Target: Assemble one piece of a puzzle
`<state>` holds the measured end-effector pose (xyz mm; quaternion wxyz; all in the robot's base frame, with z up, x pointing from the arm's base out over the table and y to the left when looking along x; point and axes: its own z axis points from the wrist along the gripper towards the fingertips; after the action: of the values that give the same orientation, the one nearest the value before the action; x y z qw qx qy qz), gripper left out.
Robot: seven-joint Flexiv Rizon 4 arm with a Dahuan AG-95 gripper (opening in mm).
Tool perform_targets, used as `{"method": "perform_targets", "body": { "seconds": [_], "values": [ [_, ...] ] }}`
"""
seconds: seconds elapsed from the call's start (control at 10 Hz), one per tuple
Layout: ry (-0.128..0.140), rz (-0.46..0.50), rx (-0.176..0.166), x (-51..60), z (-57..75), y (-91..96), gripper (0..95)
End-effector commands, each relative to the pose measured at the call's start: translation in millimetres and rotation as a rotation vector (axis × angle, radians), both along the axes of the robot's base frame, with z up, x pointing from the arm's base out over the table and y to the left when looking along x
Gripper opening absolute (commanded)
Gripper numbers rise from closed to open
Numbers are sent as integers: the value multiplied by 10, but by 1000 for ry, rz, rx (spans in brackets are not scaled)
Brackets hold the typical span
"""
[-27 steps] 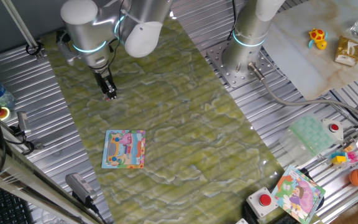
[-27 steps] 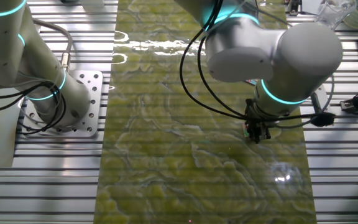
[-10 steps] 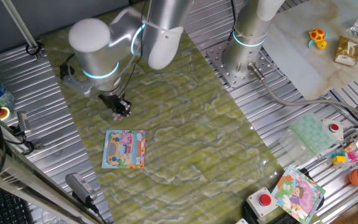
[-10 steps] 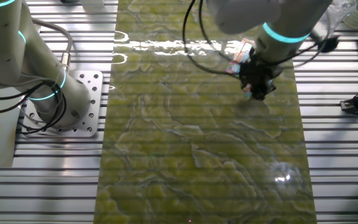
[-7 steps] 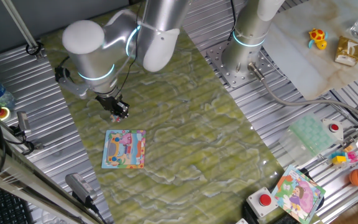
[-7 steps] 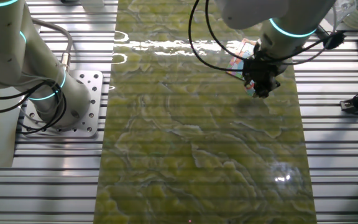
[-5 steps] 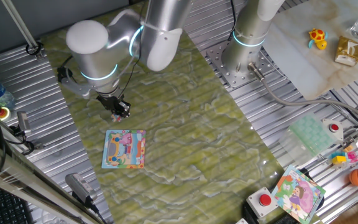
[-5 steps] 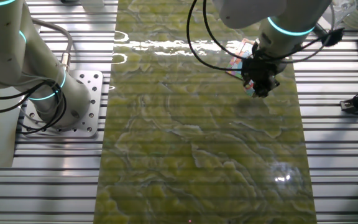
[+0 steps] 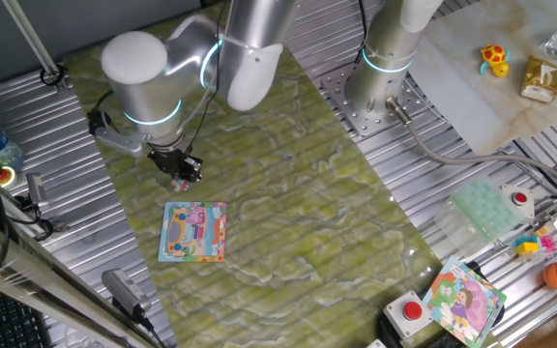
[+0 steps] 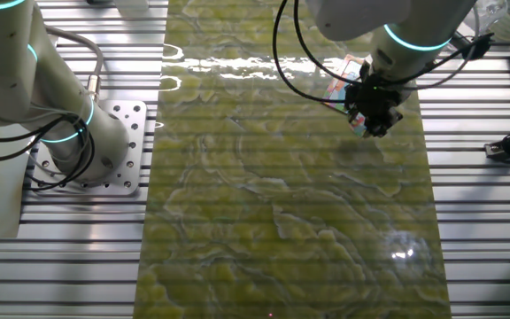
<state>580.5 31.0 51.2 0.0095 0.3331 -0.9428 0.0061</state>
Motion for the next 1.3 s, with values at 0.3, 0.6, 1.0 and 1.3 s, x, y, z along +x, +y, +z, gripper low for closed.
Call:
{"method": "perform_targets", "body": {
  "seconds": [0.3, 0.6, 1.0, 1.3],
  "values": [
    [0, 1, -3, 18, -47, 135, 0],
    [7, 14, -5, 86, -58, 243, 0],
    [10, 21, -5, 201, -48, 426, 0],
    [12, 37, 7, 231, -129, 474, 0]
  ]
}}
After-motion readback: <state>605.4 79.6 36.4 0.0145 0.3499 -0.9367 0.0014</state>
